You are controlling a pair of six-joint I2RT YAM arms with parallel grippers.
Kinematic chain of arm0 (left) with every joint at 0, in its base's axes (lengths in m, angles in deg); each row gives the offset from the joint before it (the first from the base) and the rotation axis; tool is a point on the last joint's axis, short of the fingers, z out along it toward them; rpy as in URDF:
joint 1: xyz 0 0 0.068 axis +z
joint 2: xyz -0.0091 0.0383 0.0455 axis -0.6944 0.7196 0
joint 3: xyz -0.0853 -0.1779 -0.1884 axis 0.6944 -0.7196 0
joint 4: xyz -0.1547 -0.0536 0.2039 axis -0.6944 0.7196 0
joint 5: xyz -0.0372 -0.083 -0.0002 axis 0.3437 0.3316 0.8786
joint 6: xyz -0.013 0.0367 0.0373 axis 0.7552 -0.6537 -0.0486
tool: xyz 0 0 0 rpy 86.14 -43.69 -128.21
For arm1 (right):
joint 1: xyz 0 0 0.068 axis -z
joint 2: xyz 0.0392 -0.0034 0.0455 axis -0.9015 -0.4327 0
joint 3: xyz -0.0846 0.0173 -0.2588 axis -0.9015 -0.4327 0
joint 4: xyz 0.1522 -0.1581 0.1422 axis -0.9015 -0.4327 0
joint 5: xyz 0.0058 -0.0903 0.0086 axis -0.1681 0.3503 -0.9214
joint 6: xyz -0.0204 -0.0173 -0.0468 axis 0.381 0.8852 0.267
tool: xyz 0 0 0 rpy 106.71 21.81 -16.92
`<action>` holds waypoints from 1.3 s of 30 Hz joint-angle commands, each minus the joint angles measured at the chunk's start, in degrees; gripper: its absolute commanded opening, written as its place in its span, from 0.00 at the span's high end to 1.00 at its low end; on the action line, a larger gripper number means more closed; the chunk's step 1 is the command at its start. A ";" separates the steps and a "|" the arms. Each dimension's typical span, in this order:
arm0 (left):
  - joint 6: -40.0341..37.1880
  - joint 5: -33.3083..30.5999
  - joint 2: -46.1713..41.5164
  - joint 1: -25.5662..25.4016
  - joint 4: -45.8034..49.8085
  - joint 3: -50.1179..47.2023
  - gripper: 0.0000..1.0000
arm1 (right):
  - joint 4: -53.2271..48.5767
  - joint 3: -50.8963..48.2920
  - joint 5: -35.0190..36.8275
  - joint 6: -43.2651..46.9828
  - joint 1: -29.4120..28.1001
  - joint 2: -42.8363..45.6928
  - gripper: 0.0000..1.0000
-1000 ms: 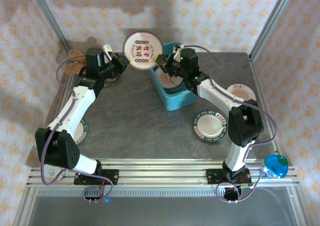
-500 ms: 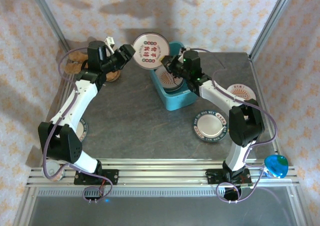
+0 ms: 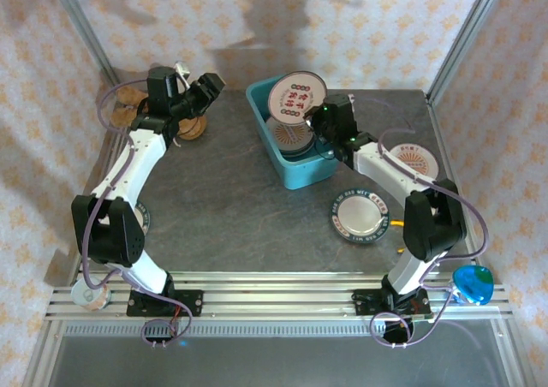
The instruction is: Place the plates into the plastic bin on the countertop
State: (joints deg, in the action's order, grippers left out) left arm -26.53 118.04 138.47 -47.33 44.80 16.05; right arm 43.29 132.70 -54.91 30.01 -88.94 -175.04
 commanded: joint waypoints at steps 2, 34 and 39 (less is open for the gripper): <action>0.57 0.30 2.02 0.28 -1.74 1.42 0.35 | -7.75 5.48 3.73 -2.32 -0.41 -2.45 1.00; -0.47 0.30 5.69 2.39 5.68 4.32 0.35 | -32.38 25.63 6.56 -10.99 -3.87 -23.72 0.94; 0.31 0.22 5.95 1.99 4.90 3.77 0.35 | -33.09 27.18 2.83 -11.09 -3.28 -25.78 0.79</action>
State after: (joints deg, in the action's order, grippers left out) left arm -26.55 118.24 143.97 -45.10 51.12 20.16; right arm 13.44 158.36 -50.89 19.10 -92.46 -198.86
